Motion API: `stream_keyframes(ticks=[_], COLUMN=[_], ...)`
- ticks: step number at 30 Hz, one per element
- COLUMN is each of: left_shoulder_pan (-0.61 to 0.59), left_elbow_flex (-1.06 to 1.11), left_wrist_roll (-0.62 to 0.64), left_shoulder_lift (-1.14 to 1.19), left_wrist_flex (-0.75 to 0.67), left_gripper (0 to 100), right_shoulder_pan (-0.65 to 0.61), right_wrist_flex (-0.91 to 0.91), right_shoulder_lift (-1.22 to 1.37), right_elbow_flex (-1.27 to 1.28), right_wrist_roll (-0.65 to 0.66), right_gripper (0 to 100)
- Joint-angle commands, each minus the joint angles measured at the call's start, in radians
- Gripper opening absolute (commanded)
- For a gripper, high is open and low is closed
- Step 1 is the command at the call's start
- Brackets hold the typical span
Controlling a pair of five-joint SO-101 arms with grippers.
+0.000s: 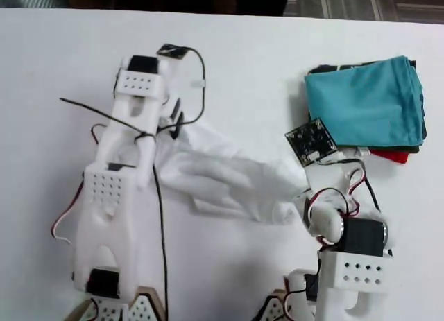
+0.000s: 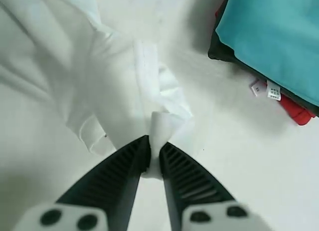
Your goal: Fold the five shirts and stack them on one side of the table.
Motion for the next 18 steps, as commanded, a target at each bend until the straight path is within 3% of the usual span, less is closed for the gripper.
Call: stream_keyframes(ticks=[1, 9, 18], left_shoulder_pan=[0.000, -0.003, -0.029], left_elbow_flex=[-0.097, -0.179, 0.010], left_wrist_roll=[0.006, 0.003, -0.028], left_shoulder_lift=[0.000, -0.052, -0.466], left_wrist_flex=[0.051, 0.084, 0.084], left_gripper=[2, 3, 3], right_shoulder_pan=[0.007, 0.005, 0.007], right_wrist_flex=[-0.013, -0.179, -0.549], right_shoulder_lift=[-0.025, -0.018, 0.079], right_elbow_flex=[-0.005, -0.003, -0.009], right_wrist_roll=[0.003, -0.006, -0.005], right_gripper=[2.1, 2.1, 2.0])
